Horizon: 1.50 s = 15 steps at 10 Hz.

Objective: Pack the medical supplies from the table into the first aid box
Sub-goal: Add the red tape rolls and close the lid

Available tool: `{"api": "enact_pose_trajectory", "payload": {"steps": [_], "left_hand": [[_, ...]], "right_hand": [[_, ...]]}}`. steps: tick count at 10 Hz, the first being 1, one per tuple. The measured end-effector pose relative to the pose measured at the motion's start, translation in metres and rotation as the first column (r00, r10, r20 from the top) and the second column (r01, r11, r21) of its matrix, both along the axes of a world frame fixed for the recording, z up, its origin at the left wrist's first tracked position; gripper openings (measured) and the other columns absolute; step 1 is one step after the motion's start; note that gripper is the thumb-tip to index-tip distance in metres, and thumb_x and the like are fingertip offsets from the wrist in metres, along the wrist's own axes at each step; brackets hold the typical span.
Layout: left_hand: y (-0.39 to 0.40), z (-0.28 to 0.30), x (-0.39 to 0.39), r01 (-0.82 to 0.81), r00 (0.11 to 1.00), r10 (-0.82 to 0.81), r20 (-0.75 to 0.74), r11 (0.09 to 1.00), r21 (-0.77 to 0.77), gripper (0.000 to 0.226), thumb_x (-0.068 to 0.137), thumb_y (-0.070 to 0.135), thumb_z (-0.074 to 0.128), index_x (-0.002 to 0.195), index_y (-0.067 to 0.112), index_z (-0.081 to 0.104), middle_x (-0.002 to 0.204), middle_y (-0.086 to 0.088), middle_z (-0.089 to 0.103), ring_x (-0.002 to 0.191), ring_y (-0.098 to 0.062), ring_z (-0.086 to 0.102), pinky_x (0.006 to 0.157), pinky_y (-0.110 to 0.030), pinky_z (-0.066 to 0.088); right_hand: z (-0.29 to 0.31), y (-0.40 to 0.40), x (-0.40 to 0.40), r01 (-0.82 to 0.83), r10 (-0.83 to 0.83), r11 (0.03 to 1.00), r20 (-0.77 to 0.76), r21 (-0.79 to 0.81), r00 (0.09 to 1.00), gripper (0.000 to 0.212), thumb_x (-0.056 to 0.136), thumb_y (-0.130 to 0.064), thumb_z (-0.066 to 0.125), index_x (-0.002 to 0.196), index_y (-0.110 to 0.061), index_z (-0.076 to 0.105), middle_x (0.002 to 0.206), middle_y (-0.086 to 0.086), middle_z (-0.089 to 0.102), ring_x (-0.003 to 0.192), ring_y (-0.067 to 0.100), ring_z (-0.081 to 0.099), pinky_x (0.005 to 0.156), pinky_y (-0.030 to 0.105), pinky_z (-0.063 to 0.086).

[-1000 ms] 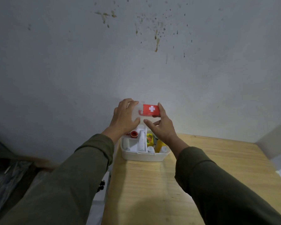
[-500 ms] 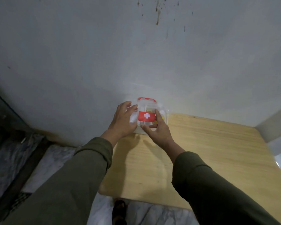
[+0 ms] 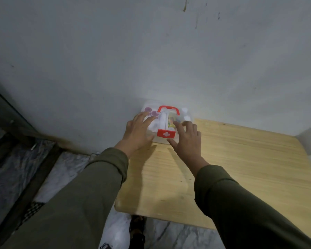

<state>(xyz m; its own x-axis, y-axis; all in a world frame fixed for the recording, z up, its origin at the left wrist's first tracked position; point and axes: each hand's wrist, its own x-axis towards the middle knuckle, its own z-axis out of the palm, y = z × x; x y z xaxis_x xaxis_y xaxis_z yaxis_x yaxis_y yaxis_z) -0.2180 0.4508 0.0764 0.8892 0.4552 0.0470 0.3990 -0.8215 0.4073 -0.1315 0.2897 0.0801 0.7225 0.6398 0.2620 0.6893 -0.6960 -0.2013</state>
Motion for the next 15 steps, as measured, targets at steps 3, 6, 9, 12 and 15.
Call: {"api": "enact_pose_trajectory", "payload": {"steps": [3, 6, 9, 12, 15], "left_hand": [[0.023, -0.022, 0.029, 0.084, 0.995, -0.080, -0.058, 0.995, 0.056, 0.090, 0.080, 0.050, 0.065, 0.149, 0.032, 0.010, 0.160, 0.001, 0.001, 0.148, -0.023, -0.005, 0.117, -0.049, 0.007], [0.042, -0.022, 0.059, 0.124, 0.991, -0.121, -0.051, 0.991, 0.056, 0.091, 0.080, 0.049, 0.066, 0.149, 0.030, 0.011, 0.160, -0.001, 0.002, 0.148, -0.024, -0.004, 0.118, -0.048, 0.008], [0.056, -0.021, 0.074, 0.189, 0.981, -0.183, -0.070, 0.978, 0.093, 0.092, 0.081, 0.053, 0.063, 0.150, 0.028, 0.008, 0.160, -0.001, -0.001, 0.148, -0.025, -0.006, 0.118, -0.045, 0.005], [0.058, -0.023, 0.075, 0.191, 0.981, -0.187, -0.057, 0.978, 0.087, 0.094, 0.079, 0.051, 0.067, 0.150, 0.029, 0.008, 0.160, -0.001, 0.000, 0.148, -0.024, -0.006, 0.118, -0.044, 0.006], [0.014, -0.012, 0.039, 0.041, 0.982, -0.033, 0.185, 0.998, -0.040, 0.089, 0.074, 0.081, 0.037, 0.144, 0.027, 0.027, 0.155, -0.001, 0.024, 0.143, -0.021, 0.019, 0.117, -0.047, 0.020]], "right_hand": [[-0.022, 0.023, 0.023, 0.012, -0.022, 0.979, -0.049, -0.201, 0.999, 0.087, 0.082, -0.053, 0.061, 0.146, -0.035, 0.005, 0.159, 0.010, 0.003, 0.146, 0.037, -0.003, 0.111, 0.064, 0.013], [-0.021, 0.042, 0.048, 0.043, -0.058, 0.978, -0.070, -0.202, 0.996, 0.088, 0.080, -0.052, 0.063, 0.145, -0.037, 0.005, 0.159, 0.009, 0.002, 0.146, 0.036, -0.005, 0.112, 0.064, 0.012], [-0.018, 0.050, 0.069, 0.024, -0.045, 0.975, -0.091, -0.219, 0.995, 0.092, 0.077, -0.053, 0.066, 0.146, -0.036, 0.007, 0.159, 0.007, 0.001, 0.146, 0.034, -0.006, 0.113, 0.063, 0.011], [-0.016, 0.049, 0.070, 0.013, -0.035, 0.980, -0.105, -0.200, 0.994, 0.095, 0.075, -0.055, 0.067, 0.145, -0.037, 0.005, 0.159, 0.007, -0.001, 0.146, 0.034, -0.008, 0.114, 0.063, 0.013], [-0.009, 0.011, 0.052, -0.071, 0.077, 0.993, -0.059, 0.097, 0.995, 0.067, 0.083, -0.055, 0.055, 0.141, -0.032, 0.030, 0.152, 0.006, 0.030, 0.143, 0.028, 0.022, 0.111, 0.048, 0.025]]}}
